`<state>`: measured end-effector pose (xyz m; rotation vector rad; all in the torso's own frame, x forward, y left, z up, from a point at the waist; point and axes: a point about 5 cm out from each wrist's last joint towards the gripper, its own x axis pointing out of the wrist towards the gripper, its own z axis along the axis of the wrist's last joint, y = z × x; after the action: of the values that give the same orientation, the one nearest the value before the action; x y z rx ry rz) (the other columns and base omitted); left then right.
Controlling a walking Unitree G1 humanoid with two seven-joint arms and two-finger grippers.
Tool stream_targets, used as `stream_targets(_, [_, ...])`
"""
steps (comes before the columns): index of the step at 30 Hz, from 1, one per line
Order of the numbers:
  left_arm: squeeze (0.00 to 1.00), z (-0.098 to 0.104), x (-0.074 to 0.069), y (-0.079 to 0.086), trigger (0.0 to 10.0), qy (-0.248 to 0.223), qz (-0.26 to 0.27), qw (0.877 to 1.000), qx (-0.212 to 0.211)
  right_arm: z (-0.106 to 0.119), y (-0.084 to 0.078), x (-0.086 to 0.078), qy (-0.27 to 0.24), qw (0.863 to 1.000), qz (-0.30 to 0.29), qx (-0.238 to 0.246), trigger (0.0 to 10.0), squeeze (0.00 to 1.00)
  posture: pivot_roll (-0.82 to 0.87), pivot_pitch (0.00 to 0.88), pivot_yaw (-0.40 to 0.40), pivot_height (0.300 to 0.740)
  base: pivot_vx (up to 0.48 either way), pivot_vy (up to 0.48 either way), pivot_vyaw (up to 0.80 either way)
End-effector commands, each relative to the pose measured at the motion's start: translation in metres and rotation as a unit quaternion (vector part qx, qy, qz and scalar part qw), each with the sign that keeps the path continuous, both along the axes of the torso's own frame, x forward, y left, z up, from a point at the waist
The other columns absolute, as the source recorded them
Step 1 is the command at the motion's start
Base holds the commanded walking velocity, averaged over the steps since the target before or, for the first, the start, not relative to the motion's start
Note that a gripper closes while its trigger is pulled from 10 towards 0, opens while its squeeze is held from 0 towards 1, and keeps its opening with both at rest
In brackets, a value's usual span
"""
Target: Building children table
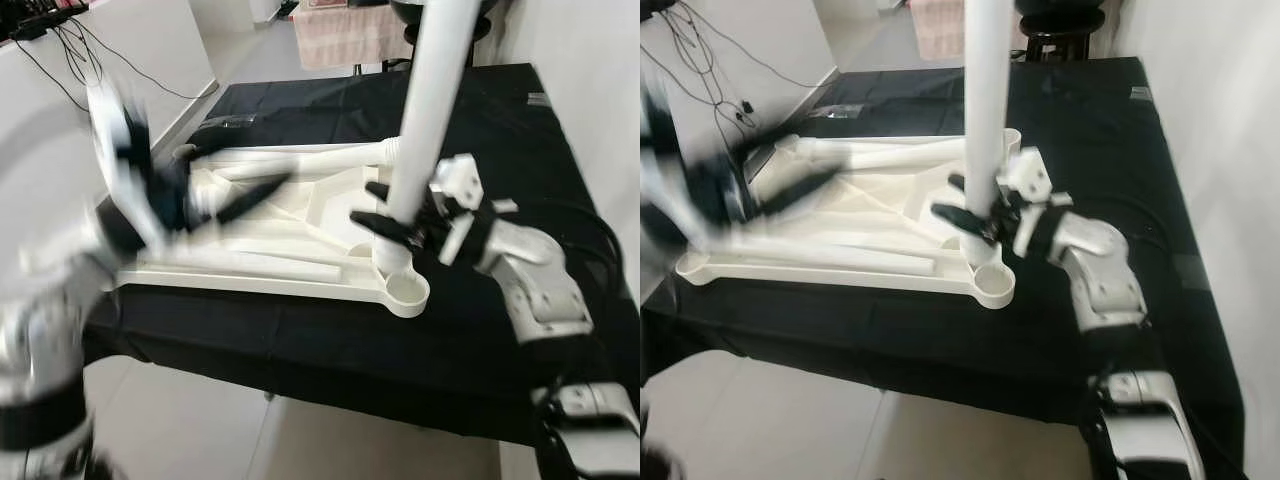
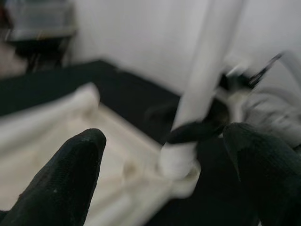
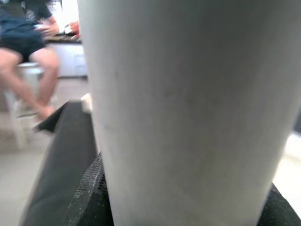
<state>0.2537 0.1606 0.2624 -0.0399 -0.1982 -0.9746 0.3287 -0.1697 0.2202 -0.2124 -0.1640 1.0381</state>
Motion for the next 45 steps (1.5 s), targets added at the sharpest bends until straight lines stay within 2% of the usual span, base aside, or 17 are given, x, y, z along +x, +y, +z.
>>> stream_targets(1, [0.0,-0.003,-0.005,-0.008,10.0,-0.011,-0.004,1.0,0.019,0.001,0.011,-0.008,0.001,0.999,0.045,0.003,9.1,0.0,-0.01,0.12,0.089,0.74,0.0,0.0,0.0])
stream_targets(2, [0.0,-0.019,-0.01,-0.015,10.0,0.009,-0.003,0.999,0.031,-0.003,0.011,-0.012,0.011,0.998,0.055,0.004,10.0,0.0,-0.01,0.125,0.09,0.74,0.0,0.0,0.0])
stream_targets(3, [0.0,-0.028,-0.014,-0.019,10.0,0.02,-0.003,0.999,0.038,-0.005,0.011,-0.014,0.017,0.998,0.06,0.005,10.0,0.0,-0.01,0.128,0.09,0.74,0.0,0.0,0.0])
stream_targets(5, [0.0,-0.028,-0.014,-0.019,10.0,0.02,-0.003,0.999,0.038,-0.005,0.011,-0.014,0.017,0.998,0.06,0.005,10.0,0.0,-0.01,0.128,0.09,0.74,0.0,0.0,0.0])
stream_targets(7, [0.0,-0.05,-0.026,-0.03,10.0,0.049,-0.01,0.997,0.058,-0.01,0.007,-0.013,0.024,0.999,0.048,0.004,10.0,0.0,0.0,0.148,0.099,0.74,0.0,0.0,0.0])
stream_targets(8, [0.0,-0.05,-0.026,-0.03,10.0,0.049,-0.01,0.997,0.058,-0.01,0.007,-0.013,0.024,0.999,0.048,0.004,10.0,0.0,0.0,0.148,0.099,0.74,0.0,0.0,0.0])
stream_targets(9, [0.0,-0.061,-0.031,-0.035,10.0,0.054,-0.013,0.995,0.078,-0.011,0.005,-0.01,0.025,0.999,0.037,0.007,10.0,0.0,0.0,0.157,0.101,0.74,0.0,0.0,0.0])
stream_targets(16, [0.0,-0.086,-0.05,-0.039,10.0,0.062,0.004,0.991,0.116,-0.007,-0.002,-0.004,0.025,0.999,0.02,0.005,10.0,0.0,0.0,0.198,0.113,0.74,0.0,0.0,0.0])
stream_targets(24, [0.0,-0.092,-0.062,-0.04,10.0,0.076,-0.001,0.991,0.107,0.008,-0.013,-0.001,0.018,1.0,0.019,0.01,10.0,0.0,0.01,0.229,0.109,0.74,0.0,0.0,0.0])
stream_targets(32, [0.0,-0.093,-0.07,-0.044,10.0,0.069,-0.005,0.992,0.107,0.007,-0.018,-0.009,0.035,0.998,0.049,0.004,10.0,0.0,0.01,0.248,0.113,0.74,0.0,0.0,0.0])
stream_targets(38, [0.0,-0.094,-0.072,-0.047,10.0,0.06,-0.004,0.993,0.102,0.0,-0.008,-0.017,0.053,0.992,0.109,-0.017,10.0,0.0,0.02,0.251,0.11,0.74,0.0,0.0,0.0])
stream_targets(45, [0.0,-0.095,-0.073,-0.05,10.0,0.052,-0.007,0.993,0.102,-0.003,0.005,-0.014,0.058,0.983,0.165,-0.055,10.0,0.0,0.02,0.245,0.107,0.74,0.0,0.0,0.0])
